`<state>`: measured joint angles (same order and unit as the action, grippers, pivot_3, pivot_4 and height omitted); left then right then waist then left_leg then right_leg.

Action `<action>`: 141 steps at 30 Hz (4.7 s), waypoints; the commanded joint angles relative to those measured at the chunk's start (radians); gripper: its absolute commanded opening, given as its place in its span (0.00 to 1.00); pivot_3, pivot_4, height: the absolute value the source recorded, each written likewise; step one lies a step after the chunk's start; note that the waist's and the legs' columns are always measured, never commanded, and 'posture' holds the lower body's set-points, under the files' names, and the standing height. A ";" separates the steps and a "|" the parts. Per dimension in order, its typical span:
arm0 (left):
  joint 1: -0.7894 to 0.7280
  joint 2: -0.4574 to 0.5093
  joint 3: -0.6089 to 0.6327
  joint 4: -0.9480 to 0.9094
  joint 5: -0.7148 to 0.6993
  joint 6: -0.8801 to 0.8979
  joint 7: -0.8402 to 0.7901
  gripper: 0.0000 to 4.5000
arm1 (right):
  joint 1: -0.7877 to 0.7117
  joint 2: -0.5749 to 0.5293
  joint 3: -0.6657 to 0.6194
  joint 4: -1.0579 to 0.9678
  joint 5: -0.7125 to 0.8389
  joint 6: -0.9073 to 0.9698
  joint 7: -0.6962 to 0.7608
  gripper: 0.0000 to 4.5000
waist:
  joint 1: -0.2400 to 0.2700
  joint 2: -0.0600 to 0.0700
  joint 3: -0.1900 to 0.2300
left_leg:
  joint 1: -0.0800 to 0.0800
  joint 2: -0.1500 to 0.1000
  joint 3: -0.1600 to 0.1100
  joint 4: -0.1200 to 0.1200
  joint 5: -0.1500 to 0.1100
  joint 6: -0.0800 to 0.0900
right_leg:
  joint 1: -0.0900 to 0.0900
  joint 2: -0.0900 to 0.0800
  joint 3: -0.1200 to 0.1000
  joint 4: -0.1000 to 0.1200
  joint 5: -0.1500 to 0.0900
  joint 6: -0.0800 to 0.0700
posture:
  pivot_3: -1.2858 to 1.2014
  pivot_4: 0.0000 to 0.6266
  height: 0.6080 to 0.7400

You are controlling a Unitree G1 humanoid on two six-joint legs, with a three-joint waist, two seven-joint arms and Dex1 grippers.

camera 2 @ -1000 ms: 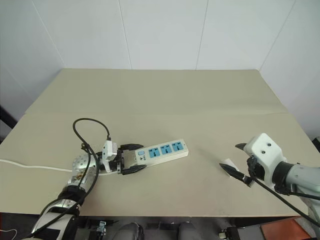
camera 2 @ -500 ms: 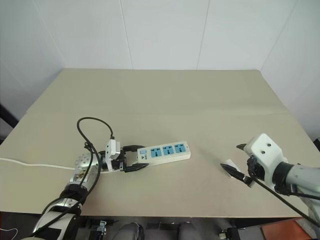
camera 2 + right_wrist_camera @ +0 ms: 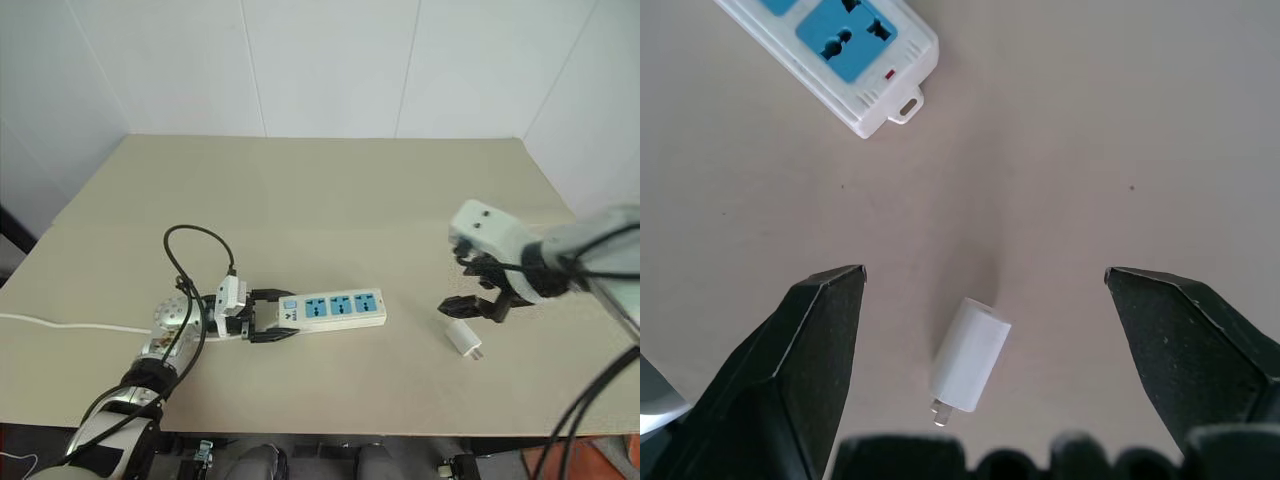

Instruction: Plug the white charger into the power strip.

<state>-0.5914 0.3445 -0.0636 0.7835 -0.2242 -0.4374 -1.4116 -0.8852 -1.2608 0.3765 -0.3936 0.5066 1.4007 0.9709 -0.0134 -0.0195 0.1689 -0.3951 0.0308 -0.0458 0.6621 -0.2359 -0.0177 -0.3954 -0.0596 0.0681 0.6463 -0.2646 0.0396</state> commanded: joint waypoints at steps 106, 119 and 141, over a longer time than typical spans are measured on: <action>-0.026 0.009 -0.075 0.009 0.020 0.005 -0.115 0.73 | 0.325 0.958 -0.309 0.647 -0.023 -1.297 0.311 0.25 | -0.002 0.002 -0.005 | -0.007 -0.001 -0.003 0.007 0.000 0.000 | -0.008 0.001 -0.002 0.010 0.001 0.001 | 0.52 0.24 1.00; -0.021 0.027 -0.088 -0.013 0.025 0.039 -0.123 0.73 | 0.301 0.975 -0.324 0.775 -0.064 -1.394 0.352 0.25 | -0.007 0.003 -0.005 | -0.005 -0.001 -0.003 0.007 0.000 0.000 | -0.008 0.001 -0.002 0.011 0.001 0.001 | 0.52 0.24 1.00; -0.023 0.030 -0.097 -0.006 0.034 0.051 -0.117 0.73 | 0.364 0.990 -0.312 0.745 -0.078 -1.403 0.325 0.25 | -0.007 0.003 -0.005 | -0.004 -0.001 -0.003 0.007 0.000 0.000 | -0.007 0.001 -0.001 0.012 0.001 0.001 | 0.52 0.24 1.00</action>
<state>-0.6212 0.3633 -0.1341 0.7798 -0.2261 -0.3901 -1.5160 -0.5276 -0.2725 0.0721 0.3679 0.4328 0.0217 1.3016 -0.0208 -0.0170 0.1635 -0.3992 0.0300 -0.0487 0.6690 -0.2357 -0.0174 -0.4024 -0.0584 0.0667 0.6578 -0.2635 0.0405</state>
